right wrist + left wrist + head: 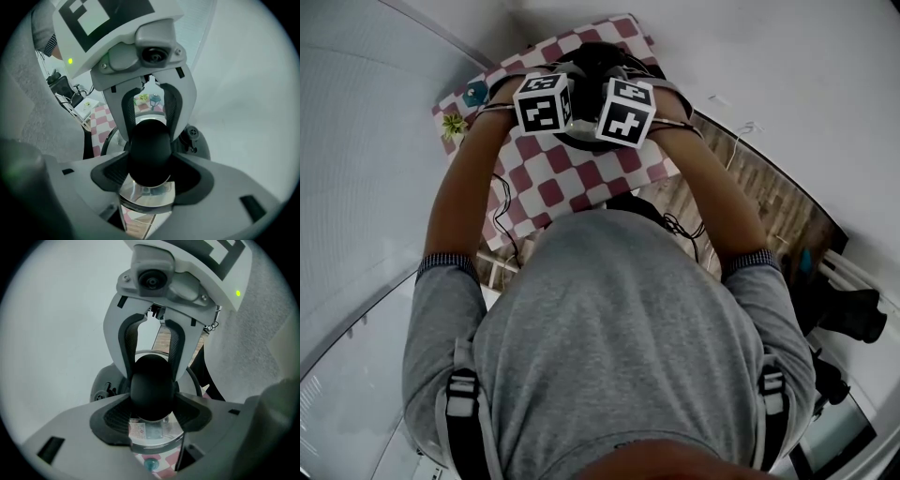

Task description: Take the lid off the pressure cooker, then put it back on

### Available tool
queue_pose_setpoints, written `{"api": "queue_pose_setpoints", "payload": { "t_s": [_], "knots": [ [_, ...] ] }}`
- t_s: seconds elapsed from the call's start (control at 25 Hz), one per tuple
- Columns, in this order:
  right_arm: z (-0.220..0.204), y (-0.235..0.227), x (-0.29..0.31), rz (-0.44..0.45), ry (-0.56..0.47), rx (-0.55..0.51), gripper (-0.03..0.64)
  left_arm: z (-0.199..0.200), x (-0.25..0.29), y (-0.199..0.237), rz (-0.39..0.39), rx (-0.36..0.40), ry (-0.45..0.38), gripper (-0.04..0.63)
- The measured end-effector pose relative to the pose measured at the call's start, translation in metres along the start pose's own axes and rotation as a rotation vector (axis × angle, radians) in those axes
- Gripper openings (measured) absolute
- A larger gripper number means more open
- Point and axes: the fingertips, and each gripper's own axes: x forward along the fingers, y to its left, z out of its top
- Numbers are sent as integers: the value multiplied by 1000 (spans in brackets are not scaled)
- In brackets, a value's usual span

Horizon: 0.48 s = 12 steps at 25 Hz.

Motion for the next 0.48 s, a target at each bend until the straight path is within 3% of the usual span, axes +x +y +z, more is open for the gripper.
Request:
{"api": "queue_pose_setpoints", "payload": {
  "t_s": [0.48],
  "knots": [
    [-32, -23, 22, 61, 1, 68, 291, 4, 41, 24, -85, 2, -6, 299]
  ]
}}
